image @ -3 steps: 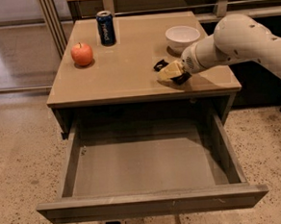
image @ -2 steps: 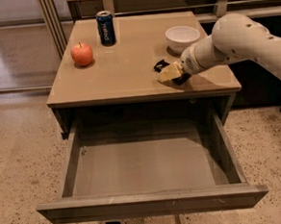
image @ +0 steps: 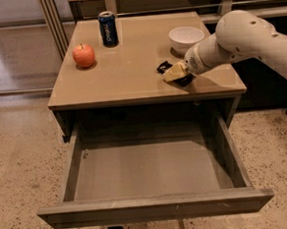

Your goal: Place rxbar chocolate into top drawer

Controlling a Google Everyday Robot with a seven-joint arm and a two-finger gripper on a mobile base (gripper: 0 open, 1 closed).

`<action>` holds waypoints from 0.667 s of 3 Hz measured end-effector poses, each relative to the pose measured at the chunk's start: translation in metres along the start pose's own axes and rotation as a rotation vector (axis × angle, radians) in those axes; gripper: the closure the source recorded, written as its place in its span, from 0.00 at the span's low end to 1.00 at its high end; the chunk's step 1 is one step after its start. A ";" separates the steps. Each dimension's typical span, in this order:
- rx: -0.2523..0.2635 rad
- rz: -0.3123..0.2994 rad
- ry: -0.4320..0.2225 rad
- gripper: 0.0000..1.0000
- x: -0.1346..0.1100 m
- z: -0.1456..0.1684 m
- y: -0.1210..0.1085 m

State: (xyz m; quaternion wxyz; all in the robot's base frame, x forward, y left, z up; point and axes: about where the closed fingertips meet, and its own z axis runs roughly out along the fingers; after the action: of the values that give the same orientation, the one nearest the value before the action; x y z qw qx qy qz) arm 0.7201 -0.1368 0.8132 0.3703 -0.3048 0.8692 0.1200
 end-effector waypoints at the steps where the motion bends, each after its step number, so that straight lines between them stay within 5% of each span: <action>1: -0.002 -0.009 -0.009 1.00 -0.009 -0.010 0.001; 2: -0.002 -0.009 -0.009 1.00 -0.009 -0.010 0.001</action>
Offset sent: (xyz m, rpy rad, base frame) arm -0.0036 -0.0032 0.0322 0.0034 -0.0315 0.0118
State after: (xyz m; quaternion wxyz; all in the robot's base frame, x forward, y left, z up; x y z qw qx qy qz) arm 0.7188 -0.1362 0.8268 0.3745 -0.3085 0.8661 0.1204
